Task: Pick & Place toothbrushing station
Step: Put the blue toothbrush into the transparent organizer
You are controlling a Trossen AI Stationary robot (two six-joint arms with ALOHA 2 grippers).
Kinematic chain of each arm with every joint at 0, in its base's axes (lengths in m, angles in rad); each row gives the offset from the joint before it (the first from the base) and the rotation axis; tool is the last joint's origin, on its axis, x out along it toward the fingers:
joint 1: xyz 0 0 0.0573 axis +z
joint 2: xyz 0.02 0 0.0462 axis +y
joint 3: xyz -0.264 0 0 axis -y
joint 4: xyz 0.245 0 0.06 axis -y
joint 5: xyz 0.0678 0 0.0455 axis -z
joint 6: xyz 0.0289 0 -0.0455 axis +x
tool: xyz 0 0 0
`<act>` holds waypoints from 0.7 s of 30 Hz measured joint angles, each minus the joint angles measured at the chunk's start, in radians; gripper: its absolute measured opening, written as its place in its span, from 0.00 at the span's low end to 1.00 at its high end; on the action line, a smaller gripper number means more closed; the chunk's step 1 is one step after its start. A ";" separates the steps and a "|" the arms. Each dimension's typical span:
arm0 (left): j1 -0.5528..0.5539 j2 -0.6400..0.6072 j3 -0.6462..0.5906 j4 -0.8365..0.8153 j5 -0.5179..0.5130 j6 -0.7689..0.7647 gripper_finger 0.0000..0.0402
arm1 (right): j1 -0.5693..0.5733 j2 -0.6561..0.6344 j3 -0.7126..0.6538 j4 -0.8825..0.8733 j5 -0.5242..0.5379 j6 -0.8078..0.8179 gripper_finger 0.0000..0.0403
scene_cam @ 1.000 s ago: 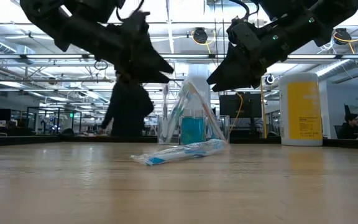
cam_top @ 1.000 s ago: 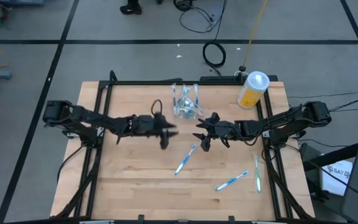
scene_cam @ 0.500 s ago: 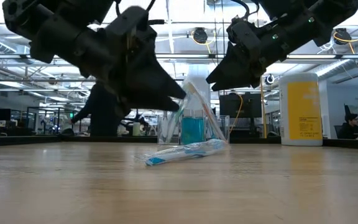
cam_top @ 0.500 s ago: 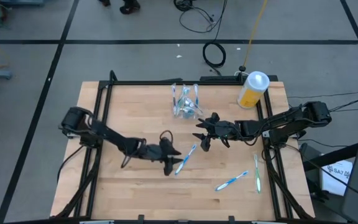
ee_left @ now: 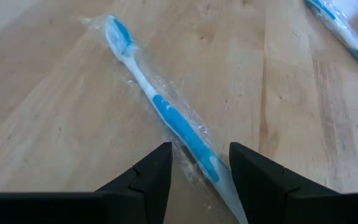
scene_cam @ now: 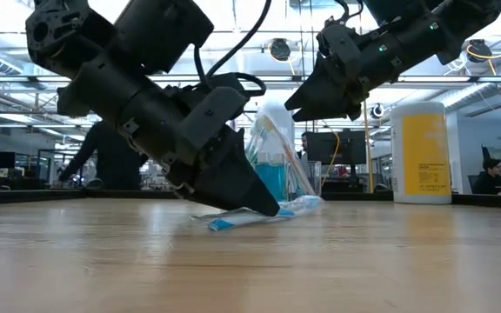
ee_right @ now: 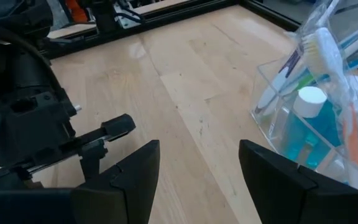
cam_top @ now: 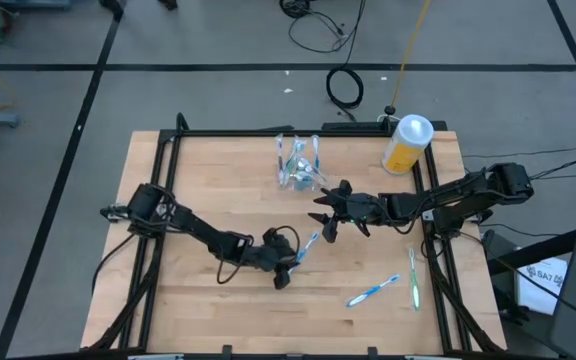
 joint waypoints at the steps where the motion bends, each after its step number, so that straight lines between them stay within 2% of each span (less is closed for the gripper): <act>1: 0.002 -0.002 0.000 -0.015 0.006 0.014 0.42 | 0.000 0.000 0.000 0.000 0.000 0.000 0.53; 4: 0.005 -0.003 0.002 -0.043 -0.004 0.034 0.36 | 0.000 0.000 0.000 0.000 0.000 0.000 0.53; 9: 0.022 -0.004 0.000 -0.054 0.011 -0.033 0.20 | 0.000 0.000 0.000 0.001 0.001 -0.036 0.53; 15: 0.031 -0.021 -0.002 -0.066 0.018 -0.035 0.04 | -0.005 0.000 0.000 0.018 0.001 -0.006 0.53; 21: 0.033 -0.077 -0.005 -0.141 -0.040 -0.015 0.06 | -0.014 0.000 0.000 0.050 0.002 -0.010 0.53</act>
